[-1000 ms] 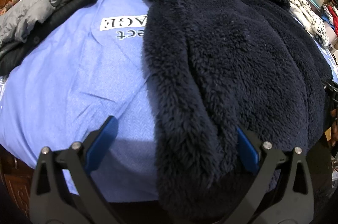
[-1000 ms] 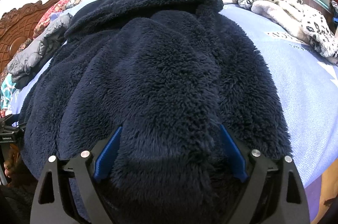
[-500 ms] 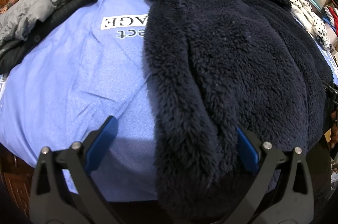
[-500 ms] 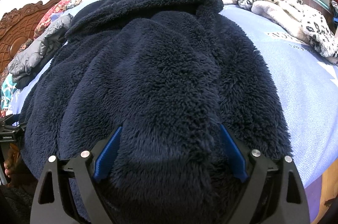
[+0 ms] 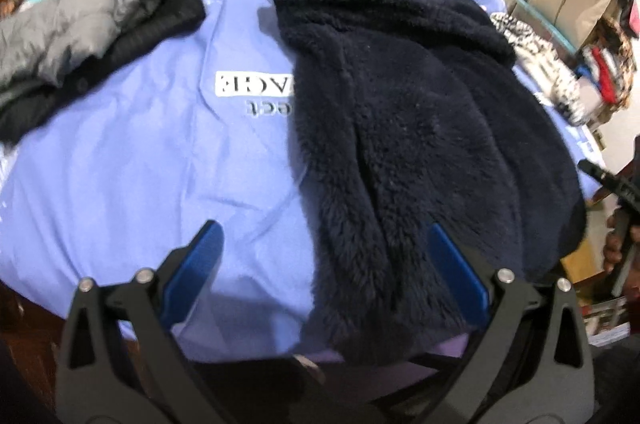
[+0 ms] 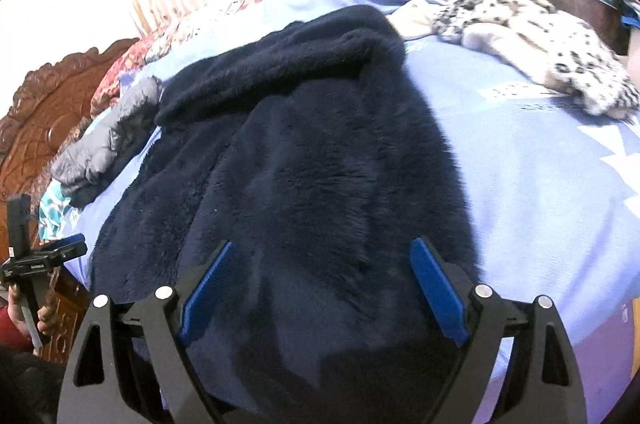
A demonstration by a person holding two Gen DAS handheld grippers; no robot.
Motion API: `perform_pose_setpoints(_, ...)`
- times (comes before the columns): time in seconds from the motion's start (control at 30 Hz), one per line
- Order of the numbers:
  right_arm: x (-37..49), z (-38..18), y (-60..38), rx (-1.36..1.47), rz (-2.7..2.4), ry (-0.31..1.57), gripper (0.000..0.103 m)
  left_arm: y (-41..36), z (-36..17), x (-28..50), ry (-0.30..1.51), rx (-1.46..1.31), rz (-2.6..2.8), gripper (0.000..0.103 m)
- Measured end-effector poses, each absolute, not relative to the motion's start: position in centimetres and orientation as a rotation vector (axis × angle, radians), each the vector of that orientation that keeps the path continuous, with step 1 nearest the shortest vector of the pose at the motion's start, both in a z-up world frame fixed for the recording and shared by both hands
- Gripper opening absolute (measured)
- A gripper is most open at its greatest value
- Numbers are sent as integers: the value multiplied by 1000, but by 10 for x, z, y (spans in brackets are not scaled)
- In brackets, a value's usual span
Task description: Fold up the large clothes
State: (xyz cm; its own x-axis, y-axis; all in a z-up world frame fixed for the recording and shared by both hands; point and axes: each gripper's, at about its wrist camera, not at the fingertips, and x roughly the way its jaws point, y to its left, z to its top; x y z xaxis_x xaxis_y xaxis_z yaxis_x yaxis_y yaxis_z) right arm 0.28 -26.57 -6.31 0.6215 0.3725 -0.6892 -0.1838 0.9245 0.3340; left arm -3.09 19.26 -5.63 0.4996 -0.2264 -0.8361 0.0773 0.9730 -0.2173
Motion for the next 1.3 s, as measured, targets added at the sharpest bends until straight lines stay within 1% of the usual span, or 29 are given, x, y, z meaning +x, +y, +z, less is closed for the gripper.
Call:
perform_pose_setpoints(0.2, -23, -67, -304, 297, 309, 860, 104, 197, -68, -45, 1100, -311, -278, 99)
perform_pose_setpoints(0.43, -30, -103, -308, 293, 312, 956, 102, 162, -94, -44, 1207, -309, -379, 99)
perform_pose_setpoints(0.47, -30, -108, -307, 301, 314, 968, 101, 158, -96, -43, 1213, -303, -383, 98)
perform_pose_setpoints(0.5, -30, -115, -306, 314, 319, 990, 98, 153, -98, -41, 1220, -303, -387, 96)
perform_pose_setpoints(0.53, -29, -123, -303, 333, 332, 1023, 95, 149, -100, -40, 1229, -306, -392, 84)
perform_pose_setpoints(0.57, -28, -127, -301, 346, 347, 1048, 81, 144, -103, -37, 1254, -300, -398, 66)
perform_pose_setpoints(0.6, -28, -133, -298, 371, 382, 1085, 62, 142, -105, -36, 1273, -280, -384, 57)
perform_pose_setpoints(0.63, -28, -132, -296, 382, 406, 1094, 53, 139, -105, -35, 1289, -261, -374, 42)
perform_pose_setpoints(0.67, -31, -127, -293, 386, 454, 1091, 44, 139, -104, -35, 1305, -256, -386, 33)
perform_pose_setpoints(0.7, -34, -119, -291, 384, 490, 1084, 41, 140, -100, -36, 1308, -265, -403, 29)
perform_pose_setpoints(0.77, -39, -99, -292, 409, 578, 1055, 39, 142, -87, -40, 1299, -272, -435, 24)
perform_pose_setpoints(0.83, -39, -80, -294, 445, 633, 1009, 38, 144, -72, -41, 1275, -303, -460, 23)
perform_pose_setpoints(1.03, -10, -27, -298, 568, 717, 849, 37, 160, -24, -16, 1150, -561, -524, 22)
perform_pose_setpoints(1.17, 33, -2, -301, 650, 735, 781, 37, 174, -1, 20, 1072, -700, -524, 21)
perform_pose_setpoints(1.3, 98, 18, -301, 756, 747, 746, 37, 192, 12, 74, 1031, -807, -497, 21)
